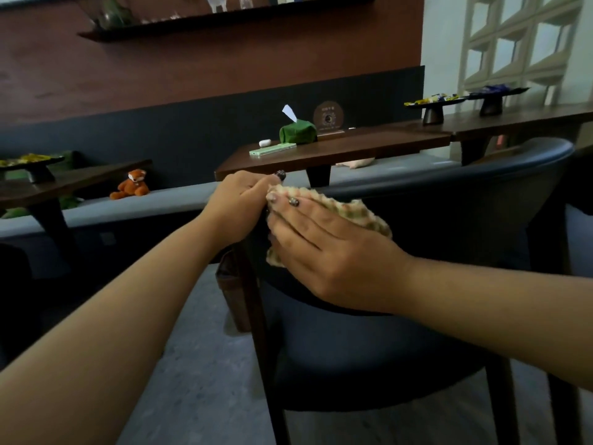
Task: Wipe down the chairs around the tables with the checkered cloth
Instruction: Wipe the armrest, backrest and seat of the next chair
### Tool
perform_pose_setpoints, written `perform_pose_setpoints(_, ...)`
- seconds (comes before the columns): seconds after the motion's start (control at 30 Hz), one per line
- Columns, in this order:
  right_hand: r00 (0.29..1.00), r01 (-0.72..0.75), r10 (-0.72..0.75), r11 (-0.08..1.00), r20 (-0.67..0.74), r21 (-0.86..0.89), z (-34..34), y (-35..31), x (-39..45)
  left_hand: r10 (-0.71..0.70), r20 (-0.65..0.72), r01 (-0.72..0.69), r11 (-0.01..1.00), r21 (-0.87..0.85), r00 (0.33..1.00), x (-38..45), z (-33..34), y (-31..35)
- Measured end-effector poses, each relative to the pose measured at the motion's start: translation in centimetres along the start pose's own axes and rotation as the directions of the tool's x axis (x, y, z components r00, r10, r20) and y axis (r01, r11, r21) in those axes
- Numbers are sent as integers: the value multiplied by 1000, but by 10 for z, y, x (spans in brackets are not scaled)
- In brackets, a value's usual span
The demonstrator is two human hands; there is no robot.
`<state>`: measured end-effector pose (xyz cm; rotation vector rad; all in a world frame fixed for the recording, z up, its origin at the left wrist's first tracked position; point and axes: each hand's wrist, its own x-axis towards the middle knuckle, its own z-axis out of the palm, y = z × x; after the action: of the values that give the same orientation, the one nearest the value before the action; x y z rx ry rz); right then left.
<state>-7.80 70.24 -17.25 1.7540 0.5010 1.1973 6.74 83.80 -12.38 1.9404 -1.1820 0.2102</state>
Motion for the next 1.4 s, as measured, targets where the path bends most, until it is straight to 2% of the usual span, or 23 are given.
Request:
perform_pose_setpoints(0.1,997,78,-77,997,24,-24,11,-6,-9,5,-26,-5,1000,-3,1000,0,2,2)
perform_pose_setpoints(0.23,951,296,-287,952,116,-75,25,-29,-37,-17,4,16,999,37,1000,-2,1,5)
perform_pose_setpoints(0.37,920,389,-387,920,57,-34,32,-40,-50,-21,30,20,999,33,999,-3,-1,11)
perform_pose_setpoints(0.53,974,227,-224,953,-36,203,20,-18,-52,-57,74,52,996,66,996,3,-3,9)
perform_pose_setpoints(0.57,976,217,-212,953,-46,213,16,-9,-56,-60,108,48,993,110,992,6,-5,9)
perform_pose_setpoints(0.63,980,199,-193,957,-50,209,8,8,-68,-45,220,-27,950,312,974,12,-11,14)
perform_pose_setpoints(0.7,984,179,-174,959,-45,219,2,25,-86,-97,335,-83,871,484,937,20,-13,33)
perform_pose_setpoints(0.73,987,160,-150,958,-60,238,0,34,-96,-143,376,-71,863,500,915,25,-10,44)
perform_pose_setpoints(0.8,992,91,-66,962,-104,257,-2,52,-122,-222,473,-32,881,472,853,32,1,70)
perform_pose_setpoints(0.87,991,-27,58,967,-117,254,-2,66,-150,-251,517,62,933,355,818,41,19,98)
perform_pose_setpoints(0.93,954,-224,271,928,-129,298,0,74,-175,-225,563,106,966,235,795,49,43,122)
perform_pose_setpoints(0.97,888,-372,438,863,-139,342,1,77,-186,-187,591,86,977,195,785,52,57,134)
perform_pose_setpoints(1.0,763,-533,630,740,-143,410,3,81,-194,-138,600,43,984,171,788,57,72,144)
perform_pose_setpoints(1.03,565,-672,816,540,-120,507,6,87,-201,-100,607,0,987,163,789,63,85,155)
perform_pose_setpoints(1.07,300,-736,952,273,-63,620,10,96,-206,-89,617,-8,988,151,782,67,98,165)
perform_pose_setpoints(1.1,30,-703,999,1,29,711,13,108,-208,-105,648,21,991,136,754,72,106,173)
perform_pose_setpoints(1.13,-191,-607,972,-227,137,762,20,120,-211,-155,673,104,988,115,723,76,114,182)
perform_pose_setpoints(1.17,-341,-490,903,-408,261,770,29,131,-215,-205,700,188,977,103,684,78,119,189)
perform_pose_setpoints(1.2,-419,-370,817,-551,395,748,41,138,-217,-242,714,250,963,96,657,79,122,195)
perform_pose_setpoints(1.23,-434,-265,724,-672,537,692,54,140,-218,-254,722,272,958,94,644,80,123,197)
perform_pose_setpoints(1.27,-406,-197,637,-761,655,618,67,138,-219,-254,726,282,955,86,640,80,124,197)
perform_pose_setpoints(1.33,-380,-163,532,-844,757,511,87,124,-220,-247,741,310,949,54,625,82,124,194)
perform_pose_setpoints(1.4,-444,-95,510,-844,737,527,91,114,-219,-246,745,336,941,31,620,82,125,193)
